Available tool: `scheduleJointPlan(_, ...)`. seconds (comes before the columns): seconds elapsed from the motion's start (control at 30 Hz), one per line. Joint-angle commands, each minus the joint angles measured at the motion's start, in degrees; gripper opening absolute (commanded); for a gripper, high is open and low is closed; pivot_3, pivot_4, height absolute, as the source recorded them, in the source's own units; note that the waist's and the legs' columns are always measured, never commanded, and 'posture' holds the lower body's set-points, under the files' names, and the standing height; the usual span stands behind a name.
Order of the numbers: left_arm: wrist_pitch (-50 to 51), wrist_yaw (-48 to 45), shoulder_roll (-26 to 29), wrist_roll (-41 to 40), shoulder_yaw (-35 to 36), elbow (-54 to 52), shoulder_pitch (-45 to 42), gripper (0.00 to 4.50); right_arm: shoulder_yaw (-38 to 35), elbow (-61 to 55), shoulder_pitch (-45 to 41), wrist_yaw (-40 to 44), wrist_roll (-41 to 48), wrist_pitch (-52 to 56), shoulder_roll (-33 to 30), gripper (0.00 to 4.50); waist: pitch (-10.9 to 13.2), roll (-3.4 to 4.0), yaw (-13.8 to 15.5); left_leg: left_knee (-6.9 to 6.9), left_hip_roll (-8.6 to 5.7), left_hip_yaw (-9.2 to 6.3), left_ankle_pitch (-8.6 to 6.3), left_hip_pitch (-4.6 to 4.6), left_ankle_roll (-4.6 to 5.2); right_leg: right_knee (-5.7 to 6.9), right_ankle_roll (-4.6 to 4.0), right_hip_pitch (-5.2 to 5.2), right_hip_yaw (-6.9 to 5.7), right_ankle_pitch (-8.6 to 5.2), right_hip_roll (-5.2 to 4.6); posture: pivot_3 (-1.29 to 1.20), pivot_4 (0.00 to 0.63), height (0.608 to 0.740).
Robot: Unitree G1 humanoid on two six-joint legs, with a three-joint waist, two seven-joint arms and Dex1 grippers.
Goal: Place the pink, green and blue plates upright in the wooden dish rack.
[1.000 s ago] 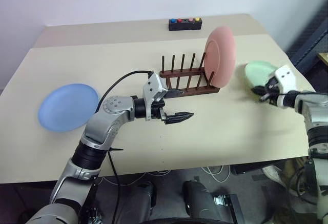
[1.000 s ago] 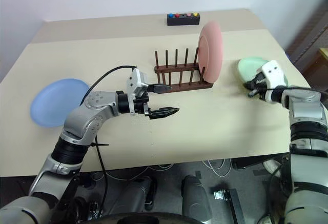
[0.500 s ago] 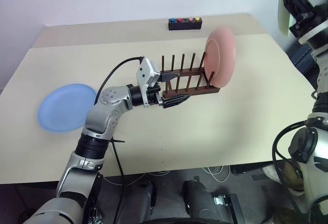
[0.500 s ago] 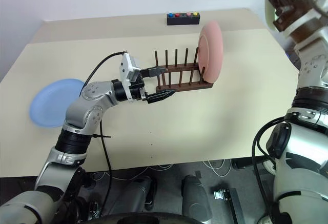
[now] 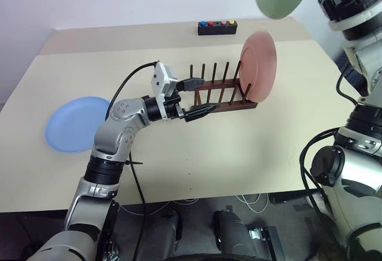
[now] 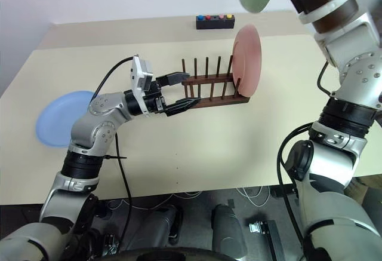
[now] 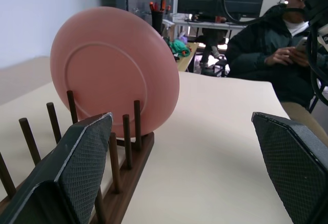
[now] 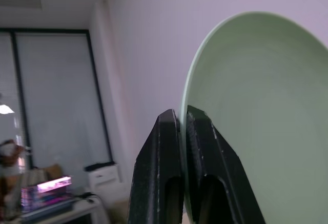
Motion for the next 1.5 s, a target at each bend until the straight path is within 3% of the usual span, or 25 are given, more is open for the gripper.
scheduleJointPlan(0.03, 0.47, 0.04, 0.33, -1.78, 1.58, -2.64, -0.52, 4.50, -0.18, -1.55, 2.40, -0.10, 2.62, 2.31, 0.20, 0.05, 0.00, 0.00, -0.04, 0.00, 0.00, 0.00, 0.00, 0.00, 0.00, 0.00, 0.00, 0.00, 0.00, 0.00, 0.00, 0.00, 0.150, 0.740)
scheduleJointPlan(0.57, 1.61, -0.79, 0.14, -2.81, 1.37, -3.98, 0.59, 4.50, -0.09, -3.75, 7.63, -4.79, 9.12, 5.44, 5.67, 0.05, 0.01, 0.02, -0.16, -0.01, 0.01, 0.01, 0.00, -0.01, 0.00, 0.03, 0.00, -0.06, 0.01, 0.00, 0.02, 0.00, 0.150, 0.740)
scheduleJointPlan(1.5, 2.80, -0.32, 0.27, -4.46, 1.74, -4.92, 0.92, 4.50, 6.26, -0.72, 14.44, -2.13, -3.90, -2.32, 9.40, 0.05, 0.01, 0.02, -0.22, -0.01, 0.01, 0.01, 0.00, -0.01, 0.00, 0.03, 0.00, -0.06, 0.01, 0.00, 0.04, 0.00, 0.150, 0.740)
